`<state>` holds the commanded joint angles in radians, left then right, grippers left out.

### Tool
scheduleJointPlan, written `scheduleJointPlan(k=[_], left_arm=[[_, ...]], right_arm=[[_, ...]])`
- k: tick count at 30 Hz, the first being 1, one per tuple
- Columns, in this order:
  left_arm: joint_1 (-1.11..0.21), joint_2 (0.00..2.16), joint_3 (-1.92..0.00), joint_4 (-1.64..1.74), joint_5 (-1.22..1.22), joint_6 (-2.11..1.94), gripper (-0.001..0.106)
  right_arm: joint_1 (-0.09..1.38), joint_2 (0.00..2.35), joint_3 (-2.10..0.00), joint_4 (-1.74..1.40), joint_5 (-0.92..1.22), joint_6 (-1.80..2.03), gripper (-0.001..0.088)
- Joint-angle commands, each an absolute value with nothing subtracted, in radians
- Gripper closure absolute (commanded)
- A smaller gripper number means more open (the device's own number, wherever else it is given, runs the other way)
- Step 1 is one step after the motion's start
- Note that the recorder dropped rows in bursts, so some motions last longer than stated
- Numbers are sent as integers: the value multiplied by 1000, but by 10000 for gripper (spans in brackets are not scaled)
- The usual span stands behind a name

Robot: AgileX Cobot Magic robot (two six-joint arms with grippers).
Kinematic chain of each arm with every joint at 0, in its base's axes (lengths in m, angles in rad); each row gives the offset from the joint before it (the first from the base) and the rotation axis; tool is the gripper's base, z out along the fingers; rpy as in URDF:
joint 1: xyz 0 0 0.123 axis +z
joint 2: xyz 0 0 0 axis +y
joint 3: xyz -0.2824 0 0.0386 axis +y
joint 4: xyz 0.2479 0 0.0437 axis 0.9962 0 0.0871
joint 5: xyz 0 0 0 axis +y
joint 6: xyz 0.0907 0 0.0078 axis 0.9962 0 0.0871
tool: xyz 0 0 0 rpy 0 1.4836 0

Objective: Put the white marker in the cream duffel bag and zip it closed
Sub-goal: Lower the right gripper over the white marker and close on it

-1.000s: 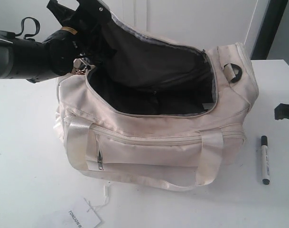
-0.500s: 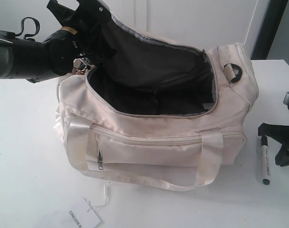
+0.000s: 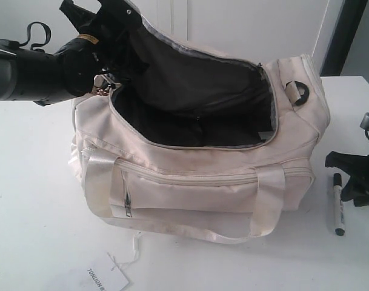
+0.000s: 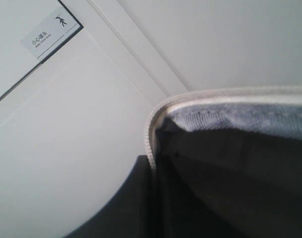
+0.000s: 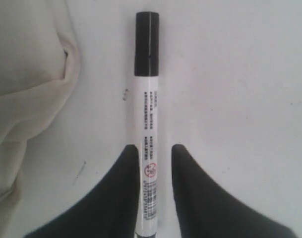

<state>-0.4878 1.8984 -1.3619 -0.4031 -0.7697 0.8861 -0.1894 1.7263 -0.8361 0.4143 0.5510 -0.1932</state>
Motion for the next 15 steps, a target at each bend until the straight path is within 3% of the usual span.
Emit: scheduleJointPlan(k=[2, 15], left_arm=[[-488, 1898, -1362, -403, -770, 886, 1053], [-488, 1898, -1362, -403, -770, 886, 1053]], right_arm=[[-189, 1738, -836, 441, 544, -220, 550], [-170, 1778, -836, 459, 524, -252, 547]])
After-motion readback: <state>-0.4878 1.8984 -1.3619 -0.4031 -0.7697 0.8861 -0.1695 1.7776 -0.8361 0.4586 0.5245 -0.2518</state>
